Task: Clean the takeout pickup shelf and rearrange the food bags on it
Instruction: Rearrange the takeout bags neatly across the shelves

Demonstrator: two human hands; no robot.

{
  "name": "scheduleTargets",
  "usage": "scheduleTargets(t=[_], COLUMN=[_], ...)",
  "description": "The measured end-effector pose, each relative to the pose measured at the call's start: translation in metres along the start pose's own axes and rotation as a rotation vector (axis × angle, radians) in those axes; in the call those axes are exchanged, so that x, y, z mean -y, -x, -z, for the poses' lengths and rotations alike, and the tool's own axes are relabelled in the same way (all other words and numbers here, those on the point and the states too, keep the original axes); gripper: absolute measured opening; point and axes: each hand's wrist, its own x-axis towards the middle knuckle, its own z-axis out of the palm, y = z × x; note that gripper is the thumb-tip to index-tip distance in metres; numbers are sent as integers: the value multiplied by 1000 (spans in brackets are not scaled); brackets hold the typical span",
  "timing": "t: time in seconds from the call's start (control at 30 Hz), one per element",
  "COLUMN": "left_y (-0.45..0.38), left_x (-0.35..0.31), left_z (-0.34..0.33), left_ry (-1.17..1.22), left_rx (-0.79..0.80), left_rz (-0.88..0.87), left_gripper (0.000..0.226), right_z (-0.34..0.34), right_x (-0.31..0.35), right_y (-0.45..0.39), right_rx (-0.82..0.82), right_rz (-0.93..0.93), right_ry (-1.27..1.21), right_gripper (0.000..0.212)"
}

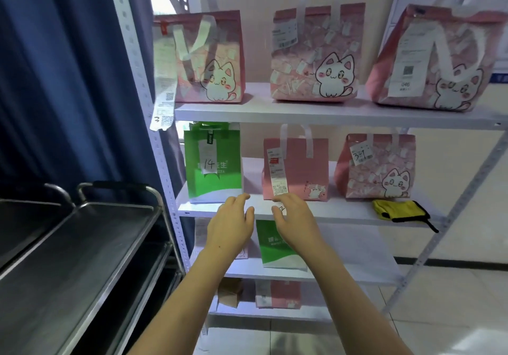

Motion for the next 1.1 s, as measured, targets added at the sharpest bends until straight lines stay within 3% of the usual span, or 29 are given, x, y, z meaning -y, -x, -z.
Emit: scheduleTargets(t=[0.27,0.63,0.93,1.1], left_y=[-34,-72,-126,-148], left_x=[13,17,2,-1], left_z=[-48,-126,-179,-199], left_ry=[62,80,238,483], left_rx=[110,214,201,156], left_rz=[-46,4,260,478], left_gripper=[36,32,27,27], right_z=[-15,-35,-38,-37], right_x=[-34,-99,-150,-175], right_y=[-8,-35,-90,-111], right_rx=[-36,55,80,76], right_rz=[-144,-251,-242,-201], right_ry=[22,11,-10,-30], right_gripper=[30,28,26,29])
